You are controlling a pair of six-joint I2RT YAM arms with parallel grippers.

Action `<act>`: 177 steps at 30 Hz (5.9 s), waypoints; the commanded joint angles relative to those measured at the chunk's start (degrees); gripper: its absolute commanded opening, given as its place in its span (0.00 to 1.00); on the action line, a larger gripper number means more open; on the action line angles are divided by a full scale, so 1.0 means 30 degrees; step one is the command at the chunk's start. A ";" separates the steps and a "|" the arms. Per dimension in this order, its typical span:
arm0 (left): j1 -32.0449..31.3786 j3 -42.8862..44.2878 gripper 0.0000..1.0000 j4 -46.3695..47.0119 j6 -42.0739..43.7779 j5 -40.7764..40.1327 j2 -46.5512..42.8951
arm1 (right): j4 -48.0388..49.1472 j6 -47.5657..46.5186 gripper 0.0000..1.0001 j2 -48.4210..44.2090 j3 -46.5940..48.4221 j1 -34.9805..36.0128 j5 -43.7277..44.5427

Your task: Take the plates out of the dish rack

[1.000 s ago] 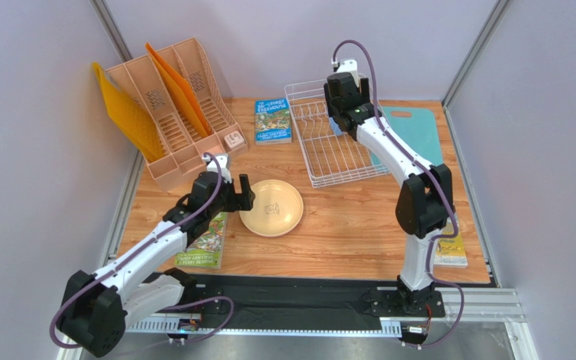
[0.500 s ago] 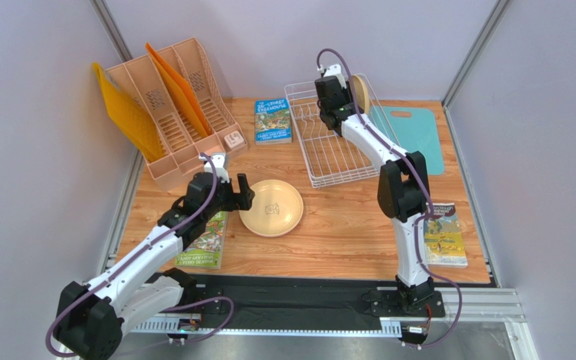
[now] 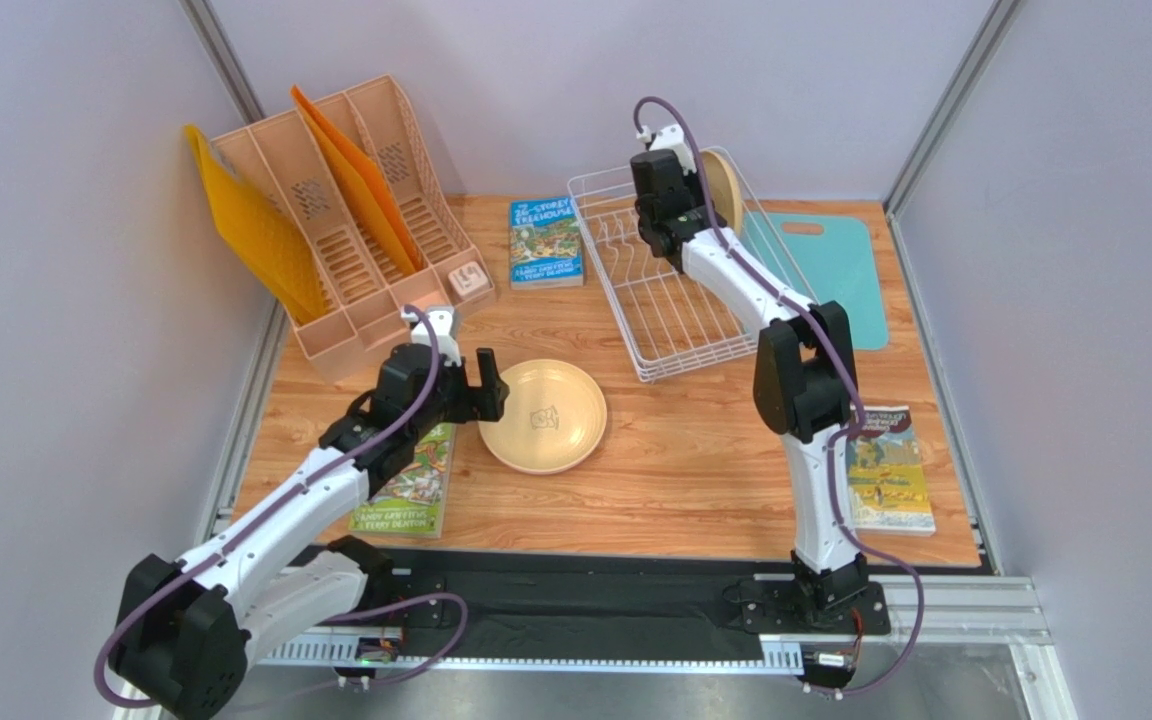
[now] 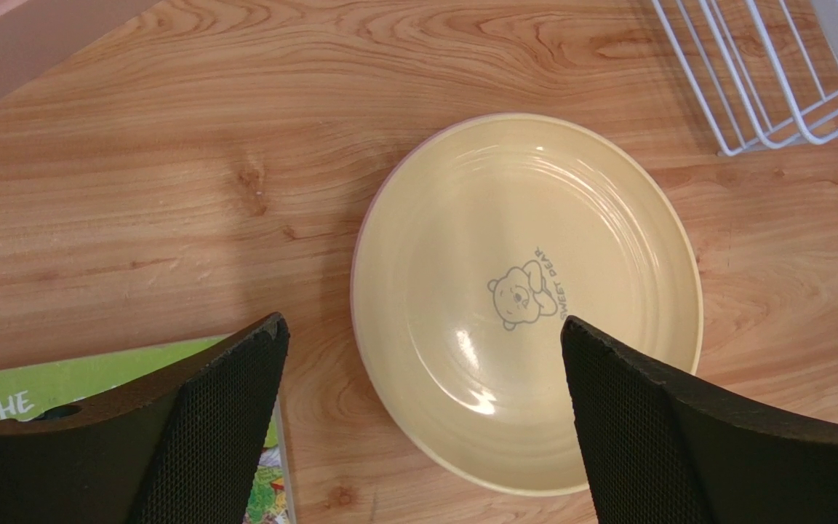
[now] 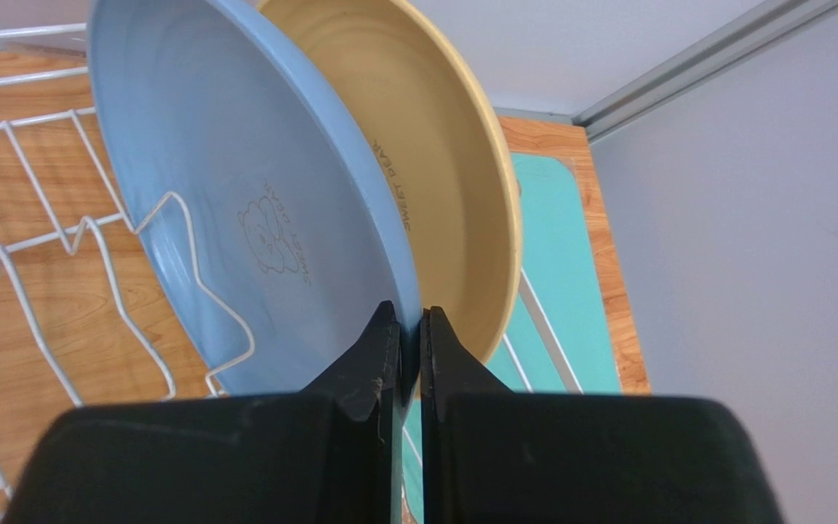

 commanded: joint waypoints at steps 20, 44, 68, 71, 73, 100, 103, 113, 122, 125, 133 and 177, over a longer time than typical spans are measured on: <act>-0.0060 0.0822 0.99 -0.0619 0.0203 -0.0367 -0.1041 | 1.4118 -0.7489 0.00 -0.4053 -0.5712 0.1981 0.7770; -0.0089 0.0354 0.99 0.2659 -0.0499 0.5784 -0.1951 | -0.4667 0.8858 0.00 -1.7672 -1.1626 0.5407 -0.4675; -0.0060 -0.1492 0.55 0.5942 -0.2082 0.6373 -0.1951 | -0.1095 1.4346 0.02 -2.0669 -1.7783 0.6317 -1.3176; -0.0089 -0.1492 0.32 0.6147 -0.2373 0.6695 -0.1716 | -0.0685 1.4610 0.02 -2.0465 -1.8046 0.6317 -1.3733; -0.0089 -0.1521 0.14 0.6061 -0.2521 0.6725 -0.1628 | -0.0422 1.4874 0.01 -2.0347 -1.8221 0.6317 -1.3938; -0.0060 -0.0027 0.00 0.1401 -0.2200 0.0397 0.1798 | -0.3262 1.0394 0.77 -1.8825 -1.4156 0.3860 -0.7789; -0.0060 0.0177 0.04 0.1168 -0.2082 0.0339 0.2209 | -0.3379 0.9663 0.78 -1.8066 -1.3333 0.3184 -0.6709; -0.0060 0.0061 0.67 0.0788 -0.1907 0.0075 0.2093 | -0.0455 0.7171 0.79 -1.3201 -1.1192 0.0431 -0.2250; -0.0060 0.0323 0.99 -0.0295 -0.1176 -0.0541 0.0747 | 0.1073 0.5797 0.78 -0.7520 -0.6714 -0.1388 -0.3071; -0.0060 0.0412 0.99 -0.0474 -0.0824 -0.0220 -0.0073 | 0.1132 0.5149 0.76 -0.5206 -0.4430 -0.1534 -0.3041; -0.0060 0.0705 0.99 -0.0795 -0.0149 0.0309 -0.1509 | 0.0956 0.3741 0.51 -0.1159 -0.0880 -0.1798 -0.2193; -0.0060 0.0588 0.99 0.1167 0.0086 0.0045 0.1067 | 0.1573 0.1369 0.49 -0.0250 0.0527 -0.3409 -0.2776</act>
